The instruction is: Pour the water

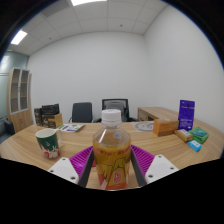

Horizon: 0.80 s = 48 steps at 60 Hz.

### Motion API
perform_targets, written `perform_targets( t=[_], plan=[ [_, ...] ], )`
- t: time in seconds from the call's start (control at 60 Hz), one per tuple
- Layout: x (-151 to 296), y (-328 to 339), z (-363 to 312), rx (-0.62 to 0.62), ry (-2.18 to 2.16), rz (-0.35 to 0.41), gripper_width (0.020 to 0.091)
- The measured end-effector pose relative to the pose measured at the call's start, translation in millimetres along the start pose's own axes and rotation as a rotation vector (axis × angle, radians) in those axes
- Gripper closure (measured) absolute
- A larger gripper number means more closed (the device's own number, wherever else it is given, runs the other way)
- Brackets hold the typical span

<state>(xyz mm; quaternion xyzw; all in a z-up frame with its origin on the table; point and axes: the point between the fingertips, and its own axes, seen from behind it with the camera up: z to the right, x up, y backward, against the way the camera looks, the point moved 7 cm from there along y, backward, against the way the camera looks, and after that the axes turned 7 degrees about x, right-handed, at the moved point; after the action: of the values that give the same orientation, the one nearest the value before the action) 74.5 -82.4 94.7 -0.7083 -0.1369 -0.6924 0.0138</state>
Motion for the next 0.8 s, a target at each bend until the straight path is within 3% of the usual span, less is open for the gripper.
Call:
perform_targets(
  t=[0.017,0.117,0.267,0.383,0.5,0.7,0.8],
  plan=[
    [-2,-2,1,0.001,-0.004,-0.004,0.0480],
    [-2,-5,9,-0.030,0.002,0.016,0.0517],
    [-1,-7,2,-0.075,0.012,0.035,0.0654],
    [7,-8,-2,-0.122,0.146,-0.001,0.0680],
    [50,-9,-26,-0.166,0.417,0.007,0.0681],
    [114,-35,-92,-0.257,1.200,-0.007,0.0681],
    [120,-49,-123,-0.271,1.617,-0.037,0.0682]
  ],
)
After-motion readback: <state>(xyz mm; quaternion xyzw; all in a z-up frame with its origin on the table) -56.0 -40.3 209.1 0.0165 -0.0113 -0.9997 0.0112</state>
